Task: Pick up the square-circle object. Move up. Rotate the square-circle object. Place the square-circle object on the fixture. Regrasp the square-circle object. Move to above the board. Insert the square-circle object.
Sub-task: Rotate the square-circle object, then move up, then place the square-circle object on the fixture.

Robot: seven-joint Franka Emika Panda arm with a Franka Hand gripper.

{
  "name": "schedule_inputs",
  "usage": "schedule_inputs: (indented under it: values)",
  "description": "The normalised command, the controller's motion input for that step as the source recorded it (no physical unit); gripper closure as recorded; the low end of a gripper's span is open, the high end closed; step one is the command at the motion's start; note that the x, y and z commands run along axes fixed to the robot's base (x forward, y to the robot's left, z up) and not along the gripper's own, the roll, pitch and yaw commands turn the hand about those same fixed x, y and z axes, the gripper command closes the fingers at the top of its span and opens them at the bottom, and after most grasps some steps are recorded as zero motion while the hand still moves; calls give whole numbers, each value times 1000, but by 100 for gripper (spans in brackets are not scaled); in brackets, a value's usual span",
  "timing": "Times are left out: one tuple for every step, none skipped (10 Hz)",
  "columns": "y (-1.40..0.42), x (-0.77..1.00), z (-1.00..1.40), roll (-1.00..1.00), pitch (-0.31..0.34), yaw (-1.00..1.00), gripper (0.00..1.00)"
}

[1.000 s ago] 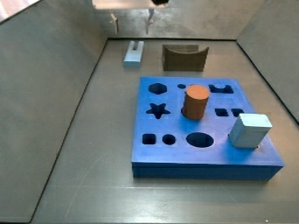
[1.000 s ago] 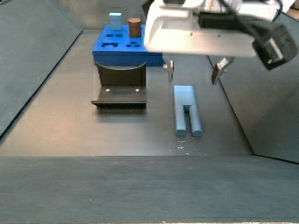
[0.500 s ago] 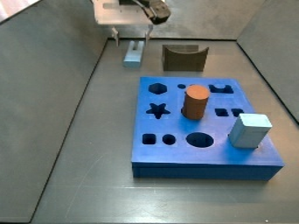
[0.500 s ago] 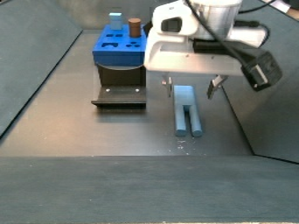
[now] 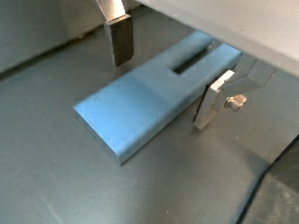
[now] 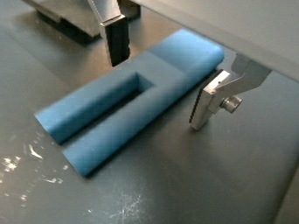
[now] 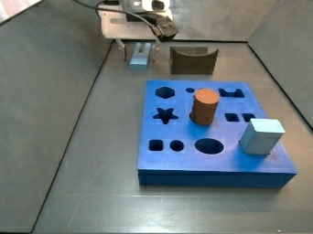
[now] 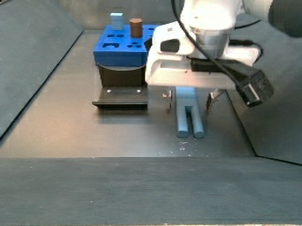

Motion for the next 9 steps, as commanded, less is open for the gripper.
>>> schedule_inputs:
  values:
    - [10, 27, -186, -125, -104, 5, 0]
    - [0, 0, 0, 0, 0, 0, 100]
    - [0, 0, 833, 0, 0, 0, 100]
    - [-1, -6, 824, -1, 5, 0, 100]
    - [0, -33, 706, 3, 33, -2, 100]
    - [6, -25, 586, 9, 54, -6, 100]
    - [8, -17, 499, 15, 62, -8, 100]
    - [10, -16, 263, 36, 74, -14, 100]
    - [0, 0, 1000, 0, 0, 0, 100]
